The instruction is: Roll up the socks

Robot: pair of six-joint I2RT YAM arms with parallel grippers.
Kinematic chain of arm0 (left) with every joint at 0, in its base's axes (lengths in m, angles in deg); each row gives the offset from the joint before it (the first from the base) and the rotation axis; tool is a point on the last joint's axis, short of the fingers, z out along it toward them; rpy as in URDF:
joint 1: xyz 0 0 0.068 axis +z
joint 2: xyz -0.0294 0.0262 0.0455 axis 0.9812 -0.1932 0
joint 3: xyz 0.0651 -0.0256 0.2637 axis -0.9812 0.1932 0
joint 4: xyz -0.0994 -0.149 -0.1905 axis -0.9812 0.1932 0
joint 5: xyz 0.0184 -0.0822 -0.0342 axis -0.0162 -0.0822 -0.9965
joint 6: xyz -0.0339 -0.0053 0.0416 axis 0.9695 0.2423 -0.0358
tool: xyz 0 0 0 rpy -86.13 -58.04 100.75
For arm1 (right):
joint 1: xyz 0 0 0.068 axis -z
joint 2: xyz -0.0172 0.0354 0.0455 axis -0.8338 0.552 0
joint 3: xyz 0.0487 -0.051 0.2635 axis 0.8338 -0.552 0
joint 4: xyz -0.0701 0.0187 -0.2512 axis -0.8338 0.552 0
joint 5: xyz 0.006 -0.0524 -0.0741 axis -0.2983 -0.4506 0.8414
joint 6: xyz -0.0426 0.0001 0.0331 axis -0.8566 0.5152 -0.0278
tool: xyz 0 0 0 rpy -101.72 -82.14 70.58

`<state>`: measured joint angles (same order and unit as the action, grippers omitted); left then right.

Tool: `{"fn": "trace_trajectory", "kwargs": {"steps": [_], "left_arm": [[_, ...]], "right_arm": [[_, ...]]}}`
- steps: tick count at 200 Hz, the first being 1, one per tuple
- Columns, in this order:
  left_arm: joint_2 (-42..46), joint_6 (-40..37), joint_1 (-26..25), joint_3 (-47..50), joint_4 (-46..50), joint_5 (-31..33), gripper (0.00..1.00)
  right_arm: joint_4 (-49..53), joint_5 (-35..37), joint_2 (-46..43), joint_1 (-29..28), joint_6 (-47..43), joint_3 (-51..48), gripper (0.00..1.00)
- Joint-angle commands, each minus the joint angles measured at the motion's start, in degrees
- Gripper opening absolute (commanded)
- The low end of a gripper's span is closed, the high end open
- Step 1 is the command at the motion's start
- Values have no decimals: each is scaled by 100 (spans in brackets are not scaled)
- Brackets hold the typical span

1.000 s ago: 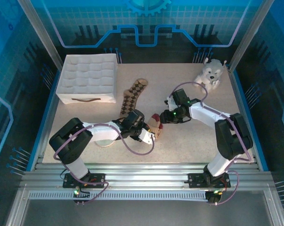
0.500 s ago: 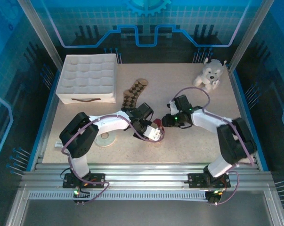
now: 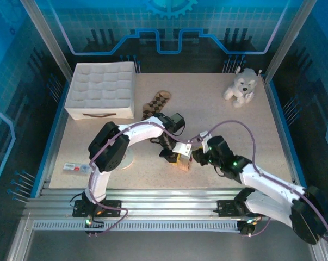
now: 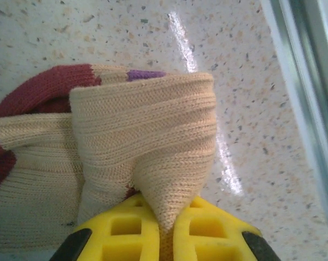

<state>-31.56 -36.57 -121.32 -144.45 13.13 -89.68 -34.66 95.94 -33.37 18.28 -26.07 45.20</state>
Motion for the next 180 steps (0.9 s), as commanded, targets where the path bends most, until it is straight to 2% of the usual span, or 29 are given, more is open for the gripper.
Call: {"fn": "trace_trajectory", "kwargs": {"steps": [1,40,71,106,128,180], "left_arm": [[-527,624,122,-286,545,-315,0],[-765,848,291,-679,721,-572,0],[-1023,1139,417,-1115,982,-764,0],[-1508,1328,476,-1749,1460,-822,0],[-1806,1380,486,-2126,1782,-872,0],[-2231,1633,501,-2643,2186,-959,0]], "right_arm": [[-827,479,-790,-497,-547,-328,31],[-424,1003,-2142,-656,-958,-587,32],[49,789,-2470,-732,-1687,-469,35],[432,548,-1919,-1006,-3236,9,40],[758,651,-1332,-1220,-4107,257,42],[435,967,-161,-1696,-4956,283,48]]}}
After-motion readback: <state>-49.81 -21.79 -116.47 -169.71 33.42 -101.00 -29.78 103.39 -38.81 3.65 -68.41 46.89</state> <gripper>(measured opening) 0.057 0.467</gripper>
